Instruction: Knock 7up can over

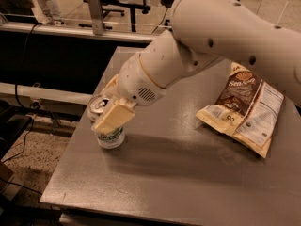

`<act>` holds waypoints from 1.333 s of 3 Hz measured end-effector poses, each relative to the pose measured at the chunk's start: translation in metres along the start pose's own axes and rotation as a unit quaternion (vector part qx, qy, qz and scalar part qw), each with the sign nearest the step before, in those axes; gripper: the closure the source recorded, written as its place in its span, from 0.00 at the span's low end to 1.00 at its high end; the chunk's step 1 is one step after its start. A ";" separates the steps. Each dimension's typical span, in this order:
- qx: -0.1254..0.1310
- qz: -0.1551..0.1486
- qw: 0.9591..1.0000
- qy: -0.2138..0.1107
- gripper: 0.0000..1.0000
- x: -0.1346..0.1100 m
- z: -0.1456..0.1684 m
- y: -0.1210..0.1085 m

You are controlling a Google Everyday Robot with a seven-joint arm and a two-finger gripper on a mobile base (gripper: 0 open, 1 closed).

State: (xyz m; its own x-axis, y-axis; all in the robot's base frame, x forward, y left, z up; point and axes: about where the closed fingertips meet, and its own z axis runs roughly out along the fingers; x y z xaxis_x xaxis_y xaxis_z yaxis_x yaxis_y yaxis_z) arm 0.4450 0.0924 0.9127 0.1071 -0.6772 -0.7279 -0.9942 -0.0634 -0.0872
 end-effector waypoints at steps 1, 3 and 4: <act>0.007 0.006 0.999 0.033 1.00 0.003 -0.023 -0.011; 0.002 -0.034 0.985 0.169 1.00 0.027 -0.061 -0.027; -0.004 -0.061 0.970 0.233 1.00 0.044 -0.066 -0.037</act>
Offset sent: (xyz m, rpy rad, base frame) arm 0.0332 -0.0821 0.0336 -0.3889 -0.0658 0.0051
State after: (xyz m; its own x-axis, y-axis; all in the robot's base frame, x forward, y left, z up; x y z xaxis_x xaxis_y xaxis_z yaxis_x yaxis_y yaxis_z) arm 0.4857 0.0169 0.9288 0.2079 -0.9226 -0.3248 -0.9748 -0.1678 -0.1473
